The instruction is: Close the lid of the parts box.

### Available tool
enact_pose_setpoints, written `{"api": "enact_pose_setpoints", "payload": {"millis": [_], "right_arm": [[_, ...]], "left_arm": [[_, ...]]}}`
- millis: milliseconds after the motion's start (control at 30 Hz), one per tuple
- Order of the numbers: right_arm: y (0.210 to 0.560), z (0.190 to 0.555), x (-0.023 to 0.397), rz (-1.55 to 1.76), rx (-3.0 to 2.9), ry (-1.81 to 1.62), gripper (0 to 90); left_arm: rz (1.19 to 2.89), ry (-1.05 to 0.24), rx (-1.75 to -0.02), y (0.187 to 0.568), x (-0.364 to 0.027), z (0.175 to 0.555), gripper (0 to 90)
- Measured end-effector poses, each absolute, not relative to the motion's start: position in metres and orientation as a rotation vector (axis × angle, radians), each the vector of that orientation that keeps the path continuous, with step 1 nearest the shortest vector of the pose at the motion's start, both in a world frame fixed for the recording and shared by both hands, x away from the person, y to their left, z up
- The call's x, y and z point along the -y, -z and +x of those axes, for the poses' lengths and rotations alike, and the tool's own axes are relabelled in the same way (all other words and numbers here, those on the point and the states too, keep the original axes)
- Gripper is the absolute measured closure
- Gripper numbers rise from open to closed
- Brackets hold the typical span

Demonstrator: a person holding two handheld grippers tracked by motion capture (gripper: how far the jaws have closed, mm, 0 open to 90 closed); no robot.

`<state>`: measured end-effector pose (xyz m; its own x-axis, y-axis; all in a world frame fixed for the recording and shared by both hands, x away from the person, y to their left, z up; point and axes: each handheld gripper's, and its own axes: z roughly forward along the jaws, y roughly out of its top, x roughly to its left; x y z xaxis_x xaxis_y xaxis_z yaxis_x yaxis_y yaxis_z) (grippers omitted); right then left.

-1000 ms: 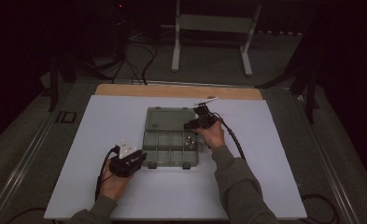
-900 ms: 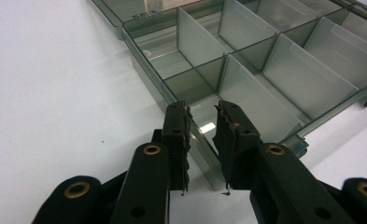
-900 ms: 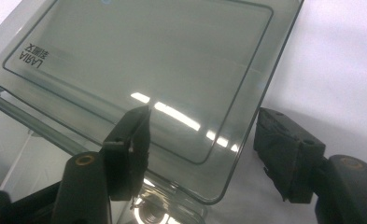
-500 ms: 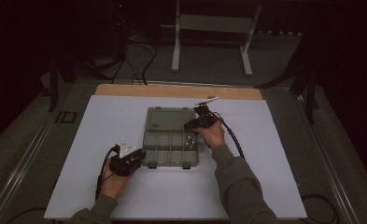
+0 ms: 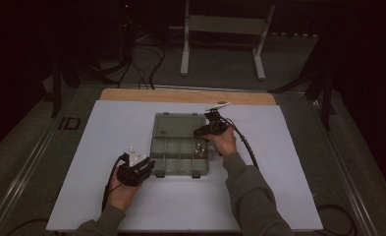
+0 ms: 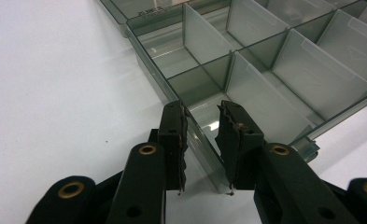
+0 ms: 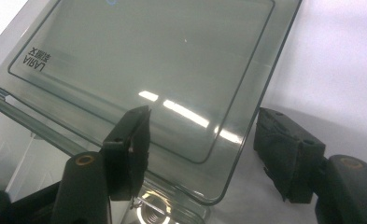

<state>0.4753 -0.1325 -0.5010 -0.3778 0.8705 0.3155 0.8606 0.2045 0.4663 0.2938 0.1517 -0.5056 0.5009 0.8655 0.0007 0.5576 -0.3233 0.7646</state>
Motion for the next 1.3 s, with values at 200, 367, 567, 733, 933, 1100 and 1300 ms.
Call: {"api": "enact_pose_setpoints", "payload": {"millis": [200, 367, 567, 733, 933, 1100, 1300], "right_arm": [[0.505, 0.478, 0.135, 1.808, -2.427, -0.981, 36.2], [0.504, 0.478, 0.135, 1.795, -2.427, -0.982, 37.3], [0.503, 0.479, 0.137, 1.802, -2.405, -1.007, 40.2], [0.501, 0.480, 0.139, 1.796, -2.381, -1.003, 44.2], [0.500, 0.481, 0.142, 1.819, -2.342, -1.057, 46.3], [0.496, 0.484, 0.146, 1.826, -2.313, -1.122, 47.4], [0.489, 0.486, 0.151, 1.825, -2.270, -1.198, 49.9]], "left_arm": [[2.018, -0.540, -1.165, 0.506, -0.152, 0.294, 72.8], [2.018, -0.541, -1.163, 0.506, -0.152, 0.294, 72.9], [2.019, -0.542, -1.162, 0.506, -0.152, 0.294, 72.8], [2.019, -0.543, -1.160, 0.506, -0.152, 0.294, 72.8], [2.020, -0.545, -1.159, 0.506, -0.152, 0.294, 72.8], [2.021, -0.545, -1.158, 0.506, -0.152, 0.294, 72.8], [2.019, -0.545, -1.159, 0.506, -0.152, 0.294, 72.8]]}}
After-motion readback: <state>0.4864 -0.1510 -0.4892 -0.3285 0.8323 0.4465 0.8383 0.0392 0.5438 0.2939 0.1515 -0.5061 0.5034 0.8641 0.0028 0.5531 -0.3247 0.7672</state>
